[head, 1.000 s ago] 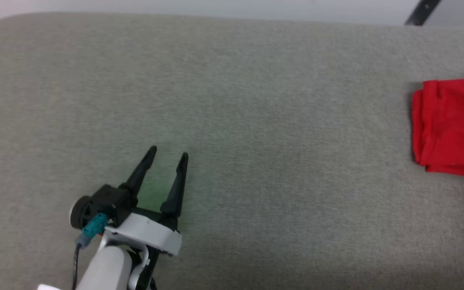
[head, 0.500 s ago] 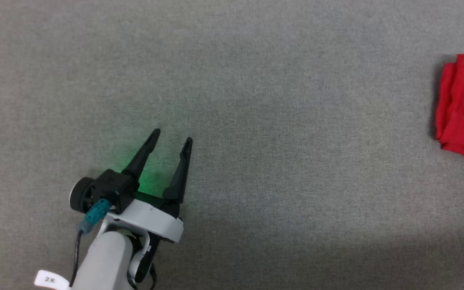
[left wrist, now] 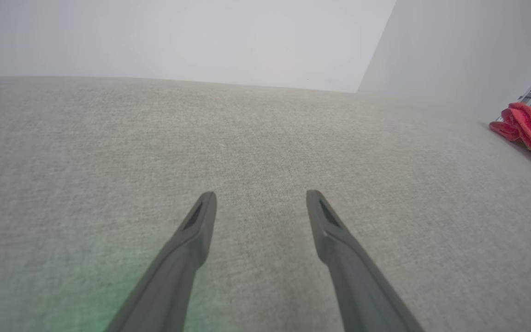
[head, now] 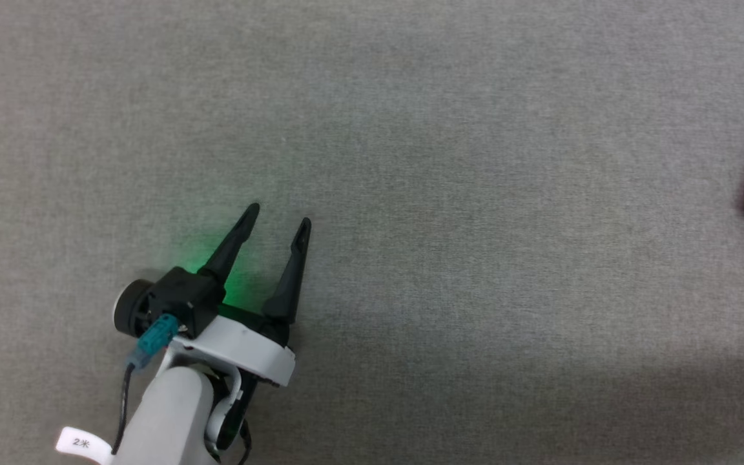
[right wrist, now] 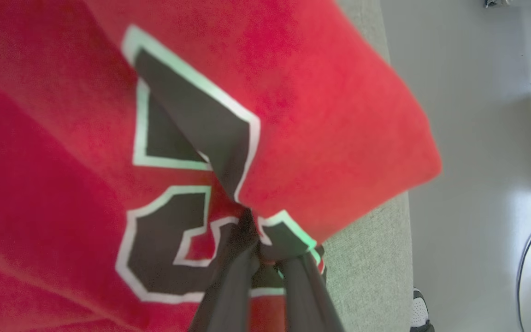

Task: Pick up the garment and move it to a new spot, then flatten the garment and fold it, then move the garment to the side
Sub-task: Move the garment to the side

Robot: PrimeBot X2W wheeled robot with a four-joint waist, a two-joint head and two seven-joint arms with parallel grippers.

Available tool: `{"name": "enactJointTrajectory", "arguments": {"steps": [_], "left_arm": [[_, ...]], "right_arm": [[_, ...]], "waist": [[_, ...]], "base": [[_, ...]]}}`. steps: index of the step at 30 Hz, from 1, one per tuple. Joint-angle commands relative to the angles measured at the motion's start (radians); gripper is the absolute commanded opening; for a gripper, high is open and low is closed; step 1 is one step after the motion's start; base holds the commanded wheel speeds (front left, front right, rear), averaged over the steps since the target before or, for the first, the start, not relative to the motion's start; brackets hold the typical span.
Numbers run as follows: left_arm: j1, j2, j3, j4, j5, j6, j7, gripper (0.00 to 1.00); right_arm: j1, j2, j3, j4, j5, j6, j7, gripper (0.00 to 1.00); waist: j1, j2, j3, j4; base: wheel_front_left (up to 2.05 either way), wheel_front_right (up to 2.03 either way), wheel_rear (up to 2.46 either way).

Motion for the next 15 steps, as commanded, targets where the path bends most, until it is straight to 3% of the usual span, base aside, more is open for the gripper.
{"name": "enactJointTrajectory", "arguments": {"steps": [1, 5, 6, 8, 9, 15], "left_arm": [[-0.007, 0.001, -0.002, 0.002, -0.003, 0.0, 0.0, 1.0], [0.004, -0.002, 0.0, 0.009, -0.006, 0.0, -0.001, 1.0], [0.009, -0.003, 0.003, 0.011, -0.007, 0.0, -0.001, 1.0], [0.02, -0.006, 0.006, 0.017, -0.007, 0.0, -0.001, 1.0], [0.024, -0.009, 0.006, 0.018, -0.006, 0.0, -0.001, 1.0], [0.06, -0.025, 0.012, 0.025, -0.012, 0.0, -0.001, 1.0]], "right_arm": [[-0.005, 0.017, -0.011, 0.017, -0.015, -0.001, 0.004, 0.0], [-0.021, 0.038, -0.051, 0.057, -0.061, 0.0, -0.002, 0.0], [-0.029, 0.043, -0.056, 0.058, -0.075, 0.0, -0.001, 0.07], [-0.043, 0.049, -0.058, 0.049, -0.095, 0.0, -0.006, 0.59], [-0.045, 0.047, -0.057, 0.043, -0.106, 0.0, -0.007, 1.0], [-0.065, 0.04, -0.05, -0.009, -0.153, -0.001, -0.01, 1.0]], "waist": [[0.0, -0.0001, 0.0, 0.011], [0.0, -0.0001, -0.017, 0.019], [0.0, -0.0001, -0.025, 0.018], [0.0, -0.0001, -0.045, 0.014], [0.0, -0.0001, -0.057, 0.012], [0.0, -0.0001, -0.154, -0.003]], "base": [[0.0, 0.0, 0.0], [0.0, 0.0, 0.0], [0.0, 0.0, 0.0], [0.0, 0.0, 0.0], [0.0, 0.0, 0.0], [0.0, 0.0, 0.0]]}}
